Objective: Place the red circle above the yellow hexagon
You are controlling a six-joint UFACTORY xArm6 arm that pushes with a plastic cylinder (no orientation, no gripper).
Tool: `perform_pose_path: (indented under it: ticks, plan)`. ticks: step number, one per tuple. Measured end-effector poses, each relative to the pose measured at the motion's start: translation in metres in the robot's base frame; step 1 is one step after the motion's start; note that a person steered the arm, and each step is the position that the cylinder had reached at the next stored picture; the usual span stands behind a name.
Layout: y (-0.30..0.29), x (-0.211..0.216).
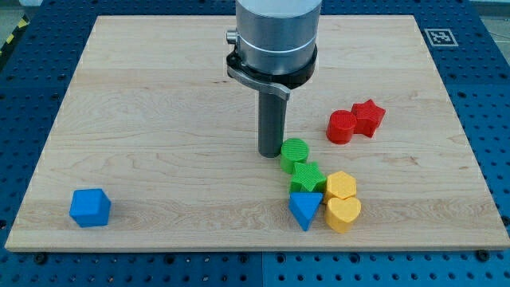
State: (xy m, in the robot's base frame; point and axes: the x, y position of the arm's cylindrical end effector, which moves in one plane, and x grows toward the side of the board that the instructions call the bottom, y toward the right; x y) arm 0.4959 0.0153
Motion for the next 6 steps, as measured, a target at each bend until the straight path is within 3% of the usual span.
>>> perform_pose_path:
  ticks: [3,4,6]
  plan:
    - [0.006,-0.008]
    - [0.006,-0.045]
    - [0.006,-0.079]
